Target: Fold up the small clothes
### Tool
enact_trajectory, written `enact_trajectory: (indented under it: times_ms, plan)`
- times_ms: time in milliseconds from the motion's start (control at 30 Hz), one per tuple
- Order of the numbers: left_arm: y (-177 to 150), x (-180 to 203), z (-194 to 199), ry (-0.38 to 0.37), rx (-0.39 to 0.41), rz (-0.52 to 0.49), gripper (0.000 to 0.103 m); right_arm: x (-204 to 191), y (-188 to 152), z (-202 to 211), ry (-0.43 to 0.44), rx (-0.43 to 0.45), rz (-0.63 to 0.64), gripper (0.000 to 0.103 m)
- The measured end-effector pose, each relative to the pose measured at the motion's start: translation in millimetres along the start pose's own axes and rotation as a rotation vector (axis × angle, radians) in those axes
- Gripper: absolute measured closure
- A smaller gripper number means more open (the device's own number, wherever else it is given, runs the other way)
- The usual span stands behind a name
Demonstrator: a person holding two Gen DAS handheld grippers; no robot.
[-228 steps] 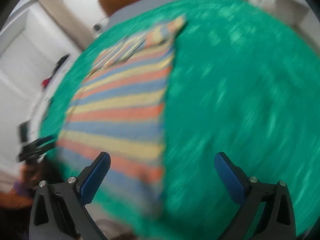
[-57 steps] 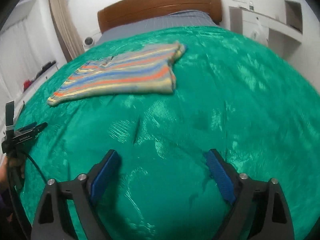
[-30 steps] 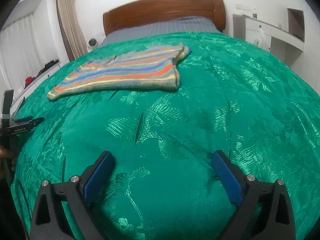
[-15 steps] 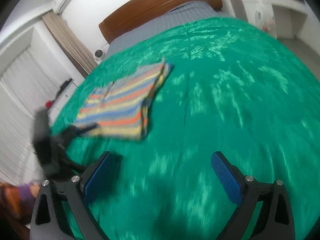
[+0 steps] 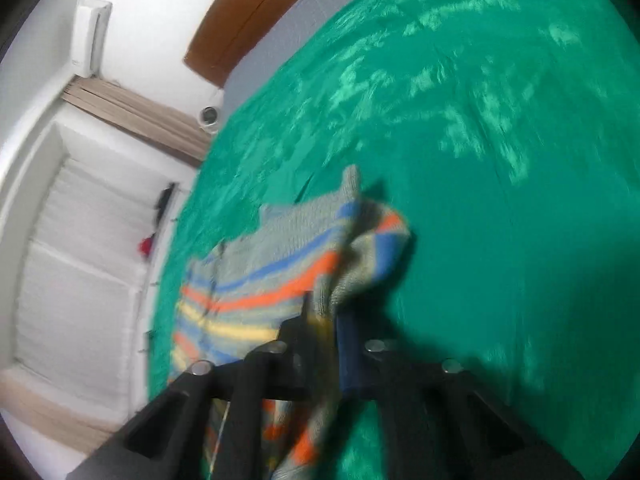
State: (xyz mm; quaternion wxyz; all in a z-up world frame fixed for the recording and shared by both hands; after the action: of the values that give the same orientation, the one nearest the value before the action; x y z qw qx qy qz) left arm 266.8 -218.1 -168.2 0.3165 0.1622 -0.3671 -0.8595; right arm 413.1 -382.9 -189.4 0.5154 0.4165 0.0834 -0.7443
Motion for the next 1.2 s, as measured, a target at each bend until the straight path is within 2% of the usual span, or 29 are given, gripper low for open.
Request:
enact_trajectory:
  times_ms: [133, 233, 367, 467, 500, 533, 567, 633, 667, 733, 800, 900, 967, 1033, 1100, 1133, 1200]
  plan:
    - [-2, -48, 37, -0.011, 0.073, 0.175, 0.093, -68, -2, 4, -0.007, 0.015, 0.135, 0.094]
    - [-23, -95, 77, 0.023, 0.113, 0.287, 0.093, -130, -2, -10, 0.044, -0.009, 0.206, 0.094]
    - [-60, -150, 105, 0.075, 0.098, 0.433, 0.093, -206, -19, -69, 0.066, -0.084, 0.316, 0.094]
    - [-91, -185, 117, 0.134, 0.065, 0.52, 0.092, -247, -43, -133, 0.035, -0.147, 0.365, 0.094]
    - [-99, -192, 119, 0.145, 0.056, 0.533, 0.092, -251, -50, -146, 0.027, -0.158, 0.373, 0.094]
    - [-107, -202, 118, 0.158, 0.03, 0.543, 0.087, -257, -56, -160, 0.019, -0.164, 0.381, 0.094]
    - [-115, -210, 114, 0.181, -0.016, 0.552, 0.082, -261, -62, -173, 0.011, -0.17, 0.391, 0.088]
    - [-133, -222, 111, 0.217, -0.082, 0.574, 0.047, -261, -71, -194, 0.027, -0.182, 0.341, 0.07]
    - [-139, -227, 114, 0.223, -0.087, 0.591, 0.04, -257, -74, -195, 0.073, -0.179, 0.279, 0.058]
    - [-151, -236, 127, 0.219, -0.059, 0.635, 0.02, -251, -74, -182, 0.13, -0.148, 0.226, 0.056]
    - [-159, -241, 136, 0.2, -0.03, 0.671, 0.014, -246, -74, -164, 0.119, -0.119, 0.231, 0.056]
    - [-155, -242, 130, 0.163, -0.029, 0.677, 0.014, -235, -75, -123, 0.047, -0.079, 0.316, 0.056]
    - [-149, -236, 127, 0.168, -0.031, 0.645, 0.014, -231, -85, -97, 0.003, -0.07, 0.394, 0.056]
    - [-143, -226, 130, 0.215, -0.041, 0.595, 0.014, -230, -104, -72, -0.036, -0.076, 0.474, 0.056]
    - [-142, -226, 123, 0.306, -0.09, 0.568, 0.014, -228, -126, -62, -0.033, -0.097, 0.525, 0.056]
    - [-145, -232, 116, 0.336, -0.125, 0.579, 0.014, -224, -138, -59, -0.036, -0.112, 0.537, 0.056]
    - [-156, -245, 106, 0.338, -0.175, 0.629, 0.013, -207, -160, -75, -0.079, -0.177, 0.522, 0.049]
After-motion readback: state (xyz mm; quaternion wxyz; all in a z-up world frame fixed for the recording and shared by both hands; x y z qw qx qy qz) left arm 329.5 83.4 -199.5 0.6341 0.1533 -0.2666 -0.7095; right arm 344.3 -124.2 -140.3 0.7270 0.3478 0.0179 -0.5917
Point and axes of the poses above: each gripper's, at about its wrist camera, not at the fingertips, and z roughly against the way its jaws point, x to its right, y to its top, the point moved 2 cm from there along -z, roughly the way its jaws point, and after that the axes turned 4 degrees about -z, right-handed, at the moved point
